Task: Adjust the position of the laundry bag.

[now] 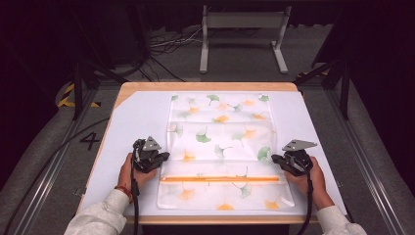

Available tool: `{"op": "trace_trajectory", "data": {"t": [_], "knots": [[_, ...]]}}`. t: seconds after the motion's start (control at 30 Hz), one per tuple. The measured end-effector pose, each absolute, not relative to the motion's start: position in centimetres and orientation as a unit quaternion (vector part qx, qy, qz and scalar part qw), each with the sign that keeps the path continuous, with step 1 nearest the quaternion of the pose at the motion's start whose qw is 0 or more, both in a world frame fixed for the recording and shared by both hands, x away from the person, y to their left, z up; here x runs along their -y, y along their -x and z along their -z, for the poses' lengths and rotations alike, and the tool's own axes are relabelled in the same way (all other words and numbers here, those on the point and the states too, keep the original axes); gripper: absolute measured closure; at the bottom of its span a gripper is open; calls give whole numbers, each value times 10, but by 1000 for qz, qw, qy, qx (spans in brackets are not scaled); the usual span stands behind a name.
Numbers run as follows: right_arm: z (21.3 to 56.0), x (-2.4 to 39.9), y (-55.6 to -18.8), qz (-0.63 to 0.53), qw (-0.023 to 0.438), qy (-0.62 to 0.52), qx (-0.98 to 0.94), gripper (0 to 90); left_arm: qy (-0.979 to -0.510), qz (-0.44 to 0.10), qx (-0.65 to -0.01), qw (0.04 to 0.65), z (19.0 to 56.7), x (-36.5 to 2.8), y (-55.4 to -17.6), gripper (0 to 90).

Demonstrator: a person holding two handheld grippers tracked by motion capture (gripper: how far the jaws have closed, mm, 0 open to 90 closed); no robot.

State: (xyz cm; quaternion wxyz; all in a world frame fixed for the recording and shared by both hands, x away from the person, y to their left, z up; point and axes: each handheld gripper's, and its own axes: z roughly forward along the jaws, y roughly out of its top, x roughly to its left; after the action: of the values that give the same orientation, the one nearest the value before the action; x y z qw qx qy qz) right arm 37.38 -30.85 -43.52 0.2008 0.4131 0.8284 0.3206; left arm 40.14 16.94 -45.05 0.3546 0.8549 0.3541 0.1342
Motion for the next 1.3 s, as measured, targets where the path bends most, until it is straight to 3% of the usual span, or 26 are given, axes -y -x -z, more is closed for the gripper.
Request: {"op": "trace_trajectory", "data": {"t": [0.53,0.67,1.03,1.3], "knots": [[433,314,-374,-317,205,-423,-824,894,-855,-135,-347,360,450,-165,-405,887],[433,313,-374,-316,211,-425,-822,839,-848,-140,-343,378,443,-170,-401,871],[430,311,-370,-309,231,-413,-825,711,-837,-157,-339,400,430,-190,-390,719],[429,310,-366,-314,238,-401,-827,669,-832,-169,-339,406,426,-205,-380,616]]}}
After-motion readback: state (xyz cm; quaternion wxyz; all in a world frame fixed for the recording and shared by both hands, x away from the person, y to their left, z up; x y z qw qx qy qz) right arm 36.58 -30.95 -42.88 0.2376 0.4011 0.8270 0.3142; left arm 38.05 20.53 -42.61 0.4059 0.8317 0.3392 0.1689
